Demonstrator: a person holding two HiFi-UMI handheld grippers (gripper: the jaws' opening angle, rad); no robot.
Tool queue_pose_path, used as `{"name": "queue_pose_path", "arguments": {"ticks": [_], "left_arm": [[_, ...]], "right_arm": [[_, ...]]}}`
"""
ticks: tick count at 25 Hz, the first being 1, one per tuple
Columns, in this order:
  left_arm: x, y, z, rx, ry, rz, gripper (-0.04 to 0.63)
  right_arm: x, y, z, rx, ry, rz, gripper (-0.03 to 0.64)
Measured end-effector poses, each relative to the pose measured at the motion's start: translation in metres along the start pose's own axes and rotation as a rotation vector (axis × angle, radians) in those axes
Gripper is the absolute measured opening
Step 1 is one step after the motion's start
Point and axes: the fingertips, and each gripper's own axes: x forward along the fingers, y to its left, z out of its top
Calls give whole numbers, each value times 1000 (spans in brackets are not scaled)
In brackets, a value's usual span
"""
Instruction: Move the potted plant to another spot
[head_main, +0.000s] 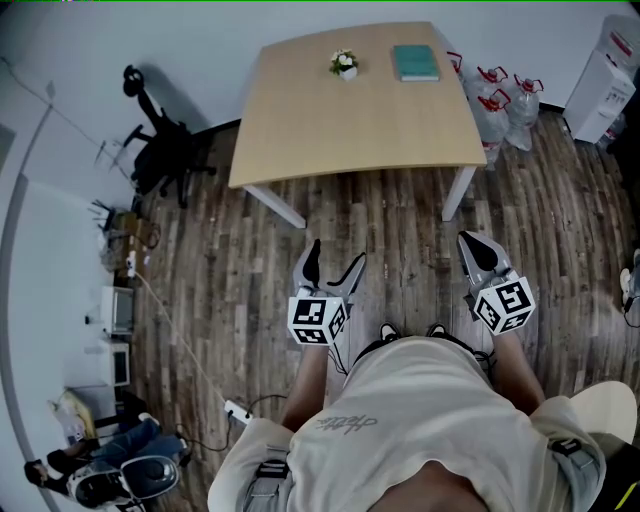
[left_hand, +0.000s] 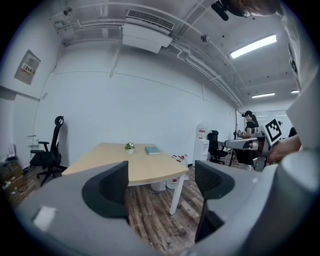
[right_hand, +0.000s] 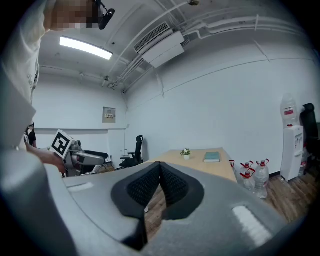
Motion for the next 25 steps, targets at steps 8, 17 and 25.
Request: {"name": "queue_pose_path", "arguments": {"ticks": [8,17,25], "left_arm": [[-2,39,-5,10,23,-16,436],[13,59,-25,-16,69,5,434],[61,64,-18,-21,122,49,436]], "right_arm": [[26,18,2,-52,1,-22,3],[34,-1,-12,-43,51,-43,3],[81,-51,-21,-18,74,4,3]]}}
